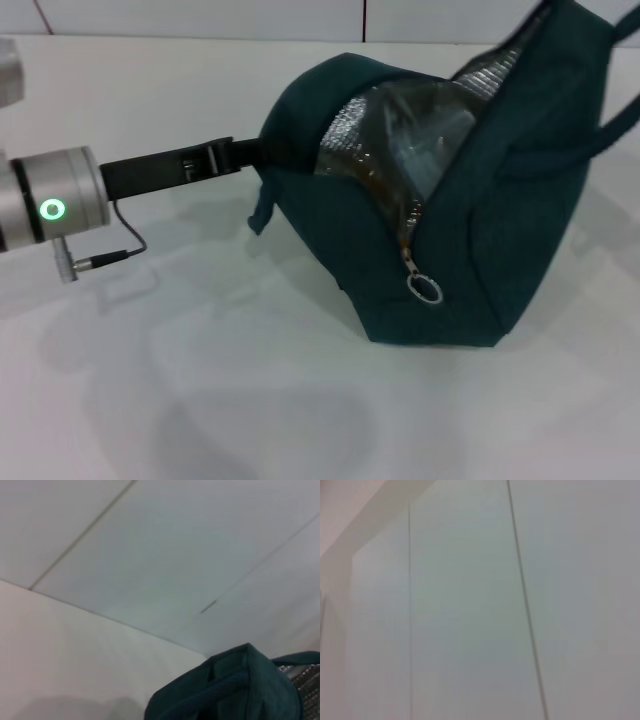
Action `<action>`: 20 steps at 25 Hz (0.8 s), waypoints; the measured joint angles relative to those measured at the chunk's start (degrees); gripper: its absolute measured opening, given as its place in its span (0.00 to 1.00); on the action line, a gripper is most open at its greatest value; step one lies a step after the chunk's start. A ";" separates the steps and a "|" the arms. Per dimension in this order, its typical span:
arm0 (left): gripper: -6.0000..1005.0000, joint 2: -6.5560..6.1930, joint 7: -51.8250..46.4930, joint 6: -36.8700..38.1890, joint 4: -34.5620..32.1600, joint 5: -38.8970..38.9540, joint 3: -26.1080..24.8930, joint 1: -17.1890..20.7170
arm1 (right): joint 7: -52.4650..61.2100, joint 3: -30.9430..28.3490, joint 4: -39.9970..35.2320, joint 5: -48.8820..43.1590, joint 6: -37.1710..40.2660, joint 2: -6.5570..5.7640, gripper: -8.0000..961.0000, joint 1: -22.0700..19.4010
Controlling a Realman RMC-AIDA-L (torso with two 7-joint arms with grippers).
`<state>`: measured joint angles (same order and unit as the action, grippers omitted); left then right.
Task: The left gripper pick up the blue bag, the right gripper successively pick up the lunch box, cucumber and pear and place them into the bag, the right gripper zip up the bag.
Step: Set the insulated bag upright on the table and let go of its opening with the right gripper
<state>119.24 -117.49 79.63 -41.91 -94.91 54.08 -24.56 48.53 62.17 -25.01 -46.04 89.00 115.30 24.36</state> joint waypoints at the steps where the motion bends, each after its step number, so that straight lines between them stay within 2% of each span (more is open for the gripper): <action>1: 0.07 -0.07 0.26 0.09 0.00 0.67 -0.02 0.48 | 1.03 0.18 -0.51 -0.71 -0.79 -0.14 0.19 0.73; 5: 0.07 -0.06 1.19 0.19 0.00 2.42 -0.03 1.72 | 5.04 0.23 -0.63 -5.50 -4.80 -0.39 0.10 3.46; 8: 0.07 -0.09 1.28 0.24 -0.01 2.97 -0.03 2.07 | 6.13 0.41 -0.28 -10.08 -7.85 -0.05 0.06 4.61; 11: 0.07 -0.14 1.28 0.38 -0.01 3.07 -0.02 2.05 | 8.69 3.15 -0.28 -12.19 -9.54 0.00 0.03 5.05; 16: 0.07 -0.02 1.40 0.79 -0.01 3.08 -0.02 1.69 | 11.04 5.68 -0.76 -12.27 -9.70 -0.02 0.03 4.19; 20: 0.07 0.05 1.42 1.14 -0.01 3.17 -0.02 1.20 | 10.46 5.17 -1.01 -11.84 -4.36 -0.32 0.07 1.70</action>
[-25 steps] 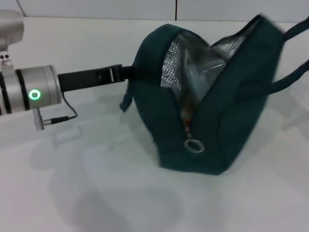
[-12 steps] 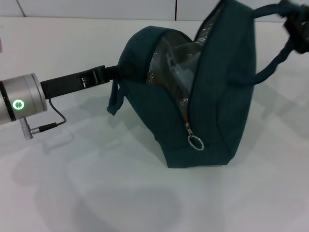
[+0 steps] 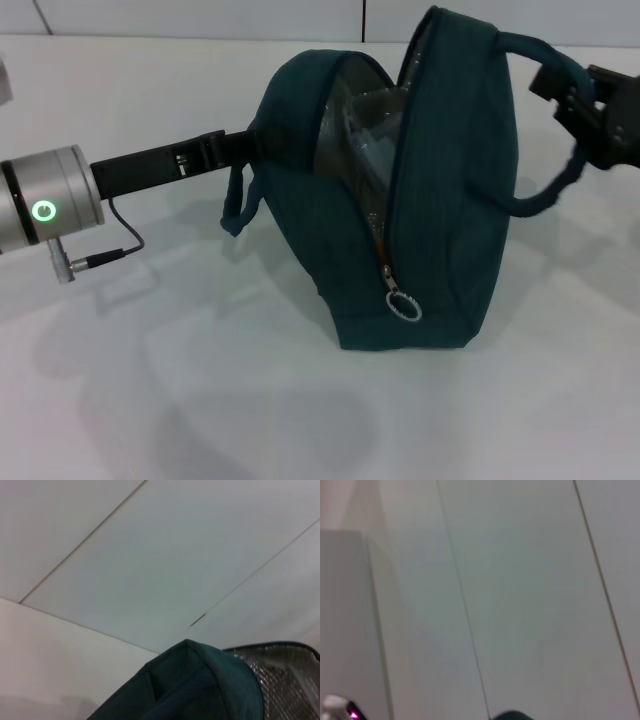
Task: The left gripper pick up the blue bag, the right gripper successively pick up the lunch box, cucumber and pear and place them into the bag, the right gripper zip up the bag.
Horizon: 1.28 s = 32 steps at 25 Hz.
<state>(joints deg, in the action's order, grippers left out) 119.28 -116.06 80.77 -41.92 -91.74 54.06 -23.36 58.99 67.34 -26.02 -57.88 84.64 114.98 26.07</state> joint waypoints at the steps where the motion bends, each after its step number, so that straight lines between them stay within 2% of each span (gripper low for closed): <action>1: 0.07 0.03 0.09 0.15 0.00 0.20 0.00 -0.02 | -0.31 -0.74 0.00 0.09 1.90 -0.06 0.10 -0.75; 8: 0.07 0.14 1.32 1.31 1.27 2.09 0.33 -1.01 | -3.91 -7.77 0.56 0.21 12.97 0.19 0.34 -5.81; 10: 0.07 0.02 2.08 1.32 3.40 2.58 0.16 -1.94 | -4.93 -8.19 0.65 0.21 17.51 0.11 0.42 -6.64; 13: 0.07 -0.10 3.04 1.32 5.20 3.13 0.10 -2.62 | -4.60 -7.14 0.69 -1.02 24.46 -0.13 0.48 -6.89; 16: 0.07 0.01 3.51 1.23 5.40 3.49 0.08 -2.74 | -2.00 -5.39 0.68 -5.77 27.67 -0.06 0.55 -6.09; 19: 0.07 -0.03 3.63 0.96 5.53 3.91 0.06 -2.78 | 0.55 -4.29 0.74 -13.13 26.54 0.07 0.62 -4.85; 26: 0.06 -0.09 3.66 0.79 5.71 4.04 -0.69 -2.51 | 4.51 -4.12 3.26 -28.04 17.19 0.31 0.81 -2.92; 29: 0.06 -0.09 3.74 0.79 5.71 4.04 -0.71 -2.33 | 4.90 -2.47 6.89 -29.73 13.30 0.48 0.80 -0.52; 32: 0.06 -0.08 3.78 0.80 5.72 4.02 -0.71 -2.30 | 4.95 -1.11 7.43 -29.71 11.67 0.85 0.80 0.46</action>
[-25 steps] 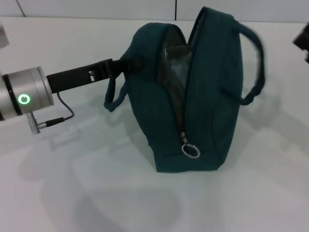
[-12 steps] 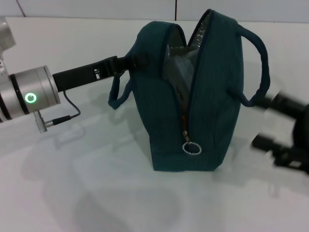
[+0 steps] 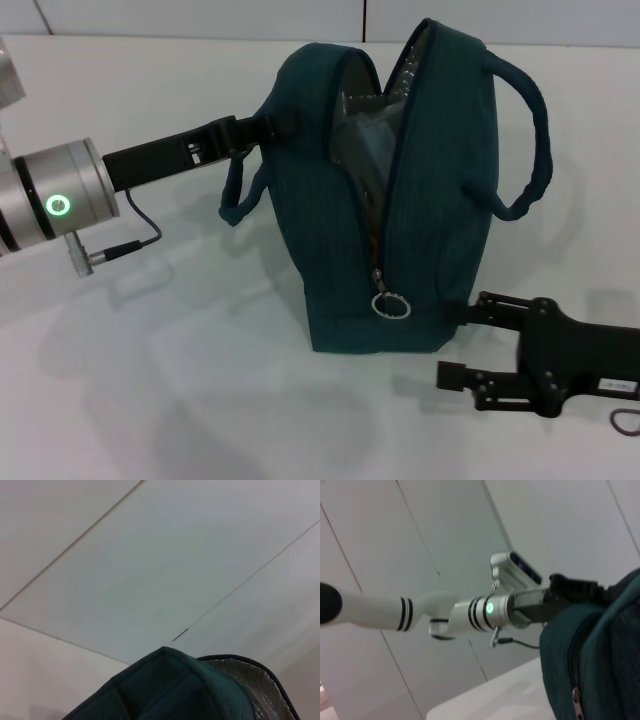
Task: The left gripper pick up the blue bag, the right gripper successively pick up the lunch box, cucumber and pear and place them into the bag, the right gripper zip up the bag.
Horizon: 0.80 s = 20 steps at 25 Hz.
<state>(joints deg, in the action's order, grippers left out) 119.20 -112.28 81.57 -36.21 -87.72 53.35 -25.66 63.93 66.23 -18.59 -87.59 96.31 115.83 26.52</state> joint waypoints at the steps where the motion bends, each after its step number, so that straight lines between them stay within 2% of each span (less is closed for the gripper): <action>1: 0.06 0.02 0.00 0.01 0.02 0.00 0.00 0.03 | 0.03 0.51 0.05 0.07 -0.79 0.17 0.80 0.52; 11: 0.06 0.23 0.29 0.48 0.62 0.10 0.31 0.15 | 0.23 2.19 4.40 0.15 -5.24 0.37 0.80 7.34; 20: 0.06 0.25 1.37 1.21 2.27 0.11 0.36 -0.24 | 2.00 4.81 5.10 0.45 -3.66 0.37 0.80 10.28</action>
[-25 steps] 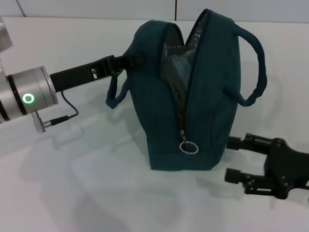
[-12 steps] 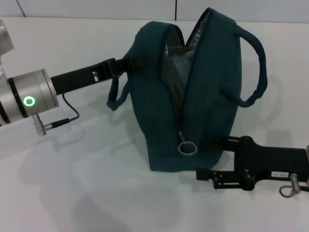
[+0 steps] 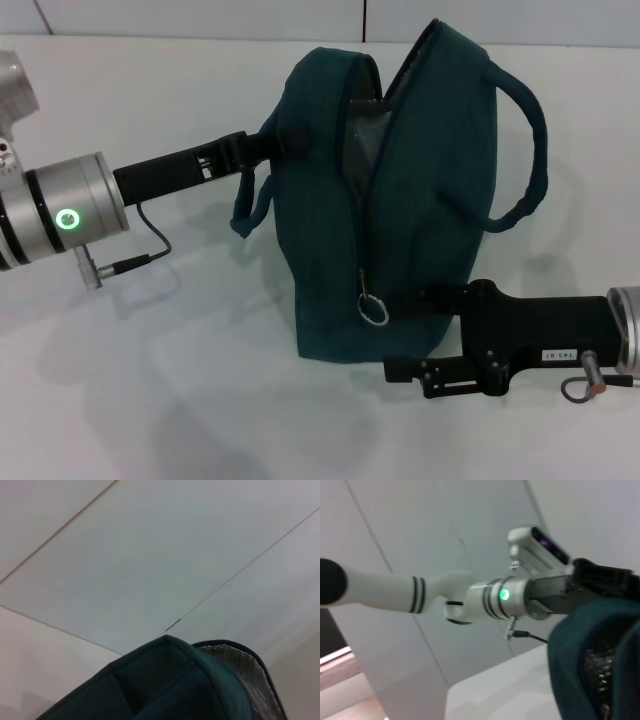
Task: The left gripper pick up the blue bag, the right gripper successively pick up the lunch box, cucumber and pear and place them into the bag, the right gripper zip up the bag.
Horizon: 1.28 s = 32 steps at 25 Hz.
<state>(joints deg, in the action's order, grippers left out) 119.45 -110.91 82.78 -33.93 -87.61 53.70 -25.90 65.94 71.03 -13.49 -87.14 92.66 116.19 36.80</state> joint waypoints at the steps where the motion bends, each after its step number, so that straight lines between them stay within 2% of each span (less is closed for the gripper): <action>1: 0.06 0.00 0.02 0.00 0.01 0.00 0.00 0.03 | 0.28 0.24 0.00 0.11 0.41 0.00 0.80 0.15; 17: 0.07 0.06 0.17 0.02 0.08 -0.02 0.00 -0.27 | 0.52 1.40 0.07 3.46 -4.62 0.00 0.79 0.21; 25: 0.07 0.09 0.17 0.01 0.10 0.07 -0.06 -0.55 | 2.03 2.81 0.05 5.93 -8.69 0.00 0.63 0.52; 28: 0.07 0.09 0.20 0.01 0.10 0.09 -0.11 -0.56 | 2.03 5.61 -0.04 8.95 -9.34 0.00 0.58 0.54; 32: 0.07 0.09 0.26 0.01 0.10 0.12 -0.07 -0.61 | 2.04 13.57 -0.70 15.51 -11.34 0.00 0.38 0.56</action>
<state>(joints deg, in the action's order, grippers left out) 119.53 -110.64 82.79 -33.84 -87.50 53.63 -26.51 67.98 84.61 -14.19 -71.63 81.31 116.19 37.36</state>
